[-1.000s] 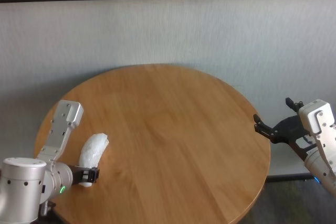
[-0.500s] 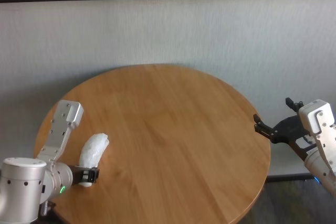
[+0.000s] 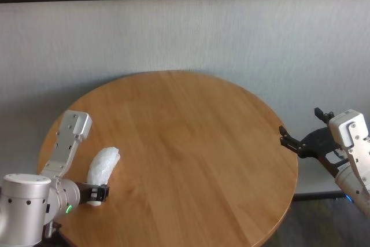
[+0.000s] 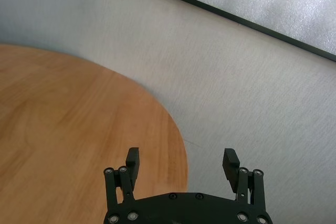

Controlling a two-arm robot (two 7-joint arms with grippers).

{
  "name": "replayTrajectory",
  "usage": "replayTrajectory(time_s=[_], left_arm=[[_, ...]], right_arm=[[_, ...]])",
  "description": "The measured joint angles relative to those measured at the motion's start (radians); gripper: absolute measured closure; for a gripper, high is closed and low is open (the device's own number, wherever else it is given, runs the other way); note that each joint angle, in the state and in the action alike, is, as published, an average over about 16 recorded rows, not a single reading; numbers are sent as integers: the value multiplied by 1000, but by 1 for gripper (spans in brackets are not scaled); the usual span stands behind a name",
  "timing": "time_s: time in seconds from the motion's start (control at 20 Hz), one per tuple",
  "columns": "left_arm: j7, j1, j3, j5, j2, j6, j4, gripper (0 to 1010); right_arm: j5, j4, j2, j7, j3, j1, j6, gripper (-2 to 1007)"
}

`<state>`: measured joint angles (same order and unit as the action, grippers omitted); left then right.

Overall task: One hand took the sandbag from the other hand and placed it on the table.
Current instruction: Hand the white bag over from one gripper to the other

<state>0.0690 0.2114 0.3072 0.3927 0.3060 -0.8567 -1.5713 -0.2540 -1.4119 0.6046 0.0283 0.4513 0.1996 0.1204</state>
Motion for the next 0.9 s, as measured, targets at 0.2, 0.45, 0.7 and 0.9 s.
replayTrajectory(time_s=[0.2, 0.45, 0.7, 0.9], left_arm=[[-5, -2, 2, -3, 2, 8, -3, 620], [-9, -9, -3, -10, 1, 35, -11, 620], [-28, -18, -11, -20, -2, 93, -19, 620], [-66, -16, -11, -29, 1, 161, -19, 620]], right_arm=[[0, 0, 0, 0, 0, 0, 0, 4], [0, 0, 0, 0, 0, 0, 0, 4], [0, 0, 0, 0, 0, 0, 0, 4], [0, 0, 0, 0, 0, 0, 0, 4]])
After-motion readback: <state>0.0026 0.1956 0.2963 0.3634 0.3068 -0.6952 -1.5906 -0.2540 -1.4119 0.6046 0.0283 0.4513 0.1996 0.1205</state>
